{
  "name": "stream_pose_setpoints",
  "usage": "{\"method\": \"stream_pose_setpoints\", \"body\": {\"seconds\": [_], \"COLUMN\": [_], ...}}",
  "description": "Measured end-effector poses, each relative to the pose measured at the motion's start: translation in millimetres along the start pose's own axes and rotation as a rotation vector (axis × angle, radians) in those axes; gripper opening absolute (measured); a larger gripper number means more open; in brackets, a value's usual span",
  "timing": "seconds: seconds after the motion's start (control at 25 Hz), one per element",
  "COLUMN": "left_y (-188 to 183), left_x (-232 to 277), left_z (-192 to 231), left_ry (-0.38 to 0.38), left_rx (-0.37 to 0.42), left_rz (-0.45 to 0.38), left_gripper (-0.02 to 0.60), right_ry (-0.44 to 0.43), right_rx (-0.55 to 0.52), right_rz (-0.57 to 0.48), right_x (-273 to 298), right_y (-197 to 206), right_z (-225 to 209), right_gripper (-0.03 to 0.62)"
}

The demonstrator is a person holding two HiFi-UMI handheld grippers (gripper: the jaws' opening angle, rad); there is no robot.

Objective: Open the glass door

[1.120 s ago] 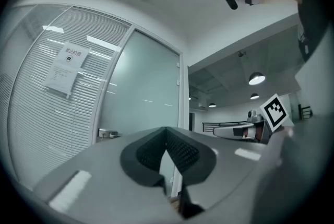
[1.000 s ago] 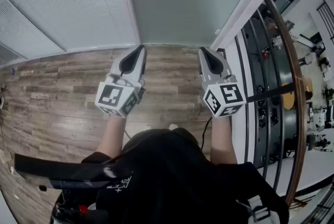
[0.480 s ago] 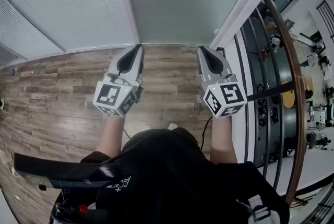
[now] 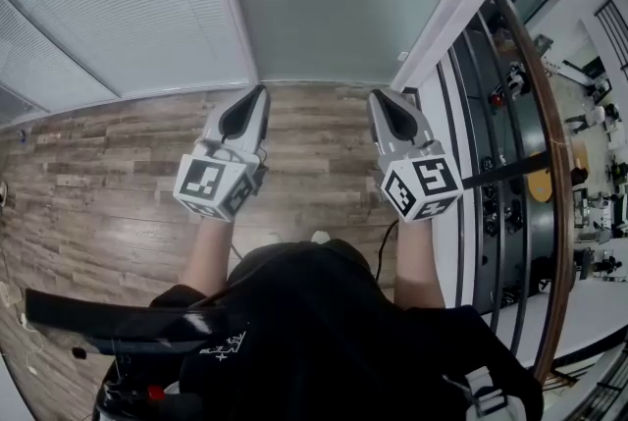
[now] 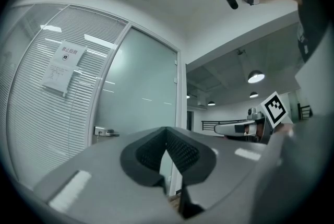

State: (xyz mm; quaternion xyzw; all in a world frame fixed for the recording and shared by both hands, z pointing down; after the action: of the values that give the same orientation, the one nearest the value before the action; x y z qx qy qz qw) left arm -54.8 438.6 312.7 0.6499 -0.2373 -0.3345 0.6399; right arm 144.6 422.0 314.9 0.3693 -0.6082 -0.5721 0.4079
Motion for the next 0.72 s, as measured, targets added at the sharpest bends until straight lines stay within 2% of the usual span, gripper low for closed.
{"method": "stream_pose_setpoints", "body": {"seconds": [0.52, 0.72], "left_y": [14.3, 18.7], "left_x": [11.7, 10.5], "left_z": [-37.7, -37.3], "left_ry": [-0.055, -0.083], "left_rx": [0.016, 0.005], "left_rz": [0.02, 0.037], "left_gripper": [0.0, 0.0], "right_ry": [-0.086, -0.108], "right_rx": [0.024, 0.028], "right_rz": [0.017, 0.03], "right_x": [-18.5, -14.1], "right_y": [19.0, 21.5], "right_z": [-29.2, -32.9], "right_gripper": [0.002, 0.002]}}
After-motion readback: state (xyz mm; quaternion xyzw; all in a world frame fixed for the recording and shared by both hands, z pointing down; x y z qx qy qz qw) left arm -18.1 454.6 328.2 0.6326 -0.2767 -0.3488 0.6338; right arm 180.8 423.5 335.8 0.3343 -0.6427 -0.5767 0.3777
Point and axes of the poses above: the fingertips, and each gripper's own axes: x forward along the fingers, z to its left, y out of its underside, the point moved 3 cm from there along -x, backward along the fingers, and after that the axes turned 14 degrees about y, right-handed, at the moved point
